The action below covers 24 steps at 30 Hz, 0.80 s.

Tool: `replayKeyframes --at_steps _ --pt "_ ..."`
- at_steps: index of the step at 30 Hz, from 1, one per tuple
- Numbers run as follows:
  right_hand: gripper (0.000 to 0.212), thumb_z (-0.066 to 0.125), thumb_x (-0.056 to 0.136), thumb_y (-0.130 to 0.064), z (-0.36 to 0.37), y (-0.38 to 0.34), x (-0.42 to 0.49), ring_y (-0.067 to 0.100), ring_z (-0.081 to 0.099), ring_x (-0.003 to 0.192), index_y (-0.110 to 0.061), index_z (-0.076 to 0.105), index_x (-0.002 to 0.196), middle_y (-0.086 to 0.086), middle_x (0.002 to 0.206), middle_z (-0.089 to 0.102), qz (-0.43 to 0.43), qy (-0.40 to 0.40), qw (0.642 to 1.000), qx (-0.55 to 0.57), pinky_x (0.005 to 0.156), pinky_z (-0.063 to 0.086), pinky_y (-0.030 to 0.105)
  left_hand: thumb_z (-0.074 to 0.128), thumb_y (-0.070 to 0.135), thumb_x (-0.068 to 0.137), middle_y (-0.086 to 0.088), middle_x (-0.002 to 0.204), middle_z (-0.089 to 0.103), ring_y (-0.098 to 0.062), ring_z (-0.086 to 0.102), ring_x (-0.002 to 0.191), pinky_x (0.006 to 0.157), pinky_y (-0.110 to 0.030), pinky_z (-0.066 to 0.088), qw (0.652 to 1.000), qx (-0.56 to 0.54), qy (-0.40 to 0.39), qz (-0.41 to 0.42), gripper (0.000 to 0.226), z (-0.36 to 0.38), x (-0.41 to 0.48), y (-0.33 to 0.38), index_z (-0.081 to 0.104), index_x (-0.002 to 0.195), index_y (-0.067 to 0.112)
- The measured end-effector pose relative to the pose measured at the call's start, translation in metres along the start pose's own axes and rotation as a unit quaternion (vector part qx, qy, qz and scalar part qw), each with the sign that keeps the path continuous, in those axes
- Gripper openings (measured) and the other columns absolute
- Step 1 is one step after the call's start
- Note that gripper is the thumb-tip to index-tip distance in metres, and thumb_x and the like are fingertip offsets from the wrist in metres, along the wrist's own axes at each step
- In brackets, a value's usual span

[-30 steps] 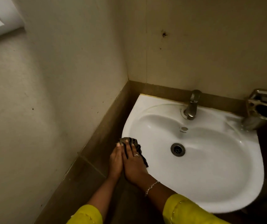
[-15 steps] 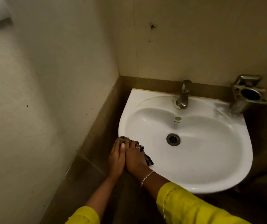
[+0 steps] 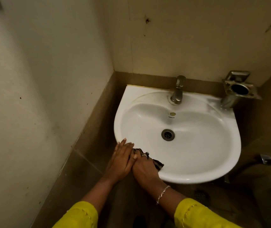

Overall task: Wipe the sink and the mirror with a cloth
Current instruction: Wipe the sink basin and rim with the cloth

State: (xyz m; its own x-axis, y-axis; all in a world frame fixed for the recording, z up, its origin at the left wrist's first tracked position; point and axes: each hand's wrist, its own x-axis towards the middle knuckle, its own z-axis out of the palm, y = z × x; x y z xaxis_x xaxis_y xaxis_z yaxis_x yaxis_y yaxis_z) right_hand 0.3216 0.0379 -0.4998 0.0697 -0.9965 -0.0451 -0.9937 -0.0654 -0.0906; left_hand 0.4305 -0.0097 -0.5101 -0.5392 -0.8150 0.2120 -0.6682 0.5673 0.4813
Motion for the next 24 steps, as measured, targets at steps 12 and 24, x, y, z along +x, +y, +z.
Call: replayKeyframes --at_steps 12,24 --pt "0.057 0.086 0.043 -0.023 0.001 0.037 -0.035 0.018 0.058 0.045 -0.007 0.071 0.095 0.007 0.070 0.067 -0.052 0.081 0.992 -0.080 0.038 0.045 0.025 0.029 0.042 0.092 -0.012 0.091 0.069 -0.028 0.062 0.091 0.101 -0.030 0.024 1.000 0.006 0.013 -0.024 0.054 0.017 0.000 0.037 0.062 0.104 0.002" --pt "0.053 0.078 0.057 -0.030 0.003 0.110 -0.077 0.019 0.061 0.052 -0.016 0.061 0.105 0.002 0.081 0.066 -0.155 0.128 0.976 -0.084 0.045 0.048 0.027 0.021 0.050 0.092 -0.008 0.073 0.068 -0.027 0.060 0.071 0.078 -0.033 0.035 0.994 0.049 0.032 -0.092 0.060 0.046 -0.001 0.093 0.064 0.085 0.008"
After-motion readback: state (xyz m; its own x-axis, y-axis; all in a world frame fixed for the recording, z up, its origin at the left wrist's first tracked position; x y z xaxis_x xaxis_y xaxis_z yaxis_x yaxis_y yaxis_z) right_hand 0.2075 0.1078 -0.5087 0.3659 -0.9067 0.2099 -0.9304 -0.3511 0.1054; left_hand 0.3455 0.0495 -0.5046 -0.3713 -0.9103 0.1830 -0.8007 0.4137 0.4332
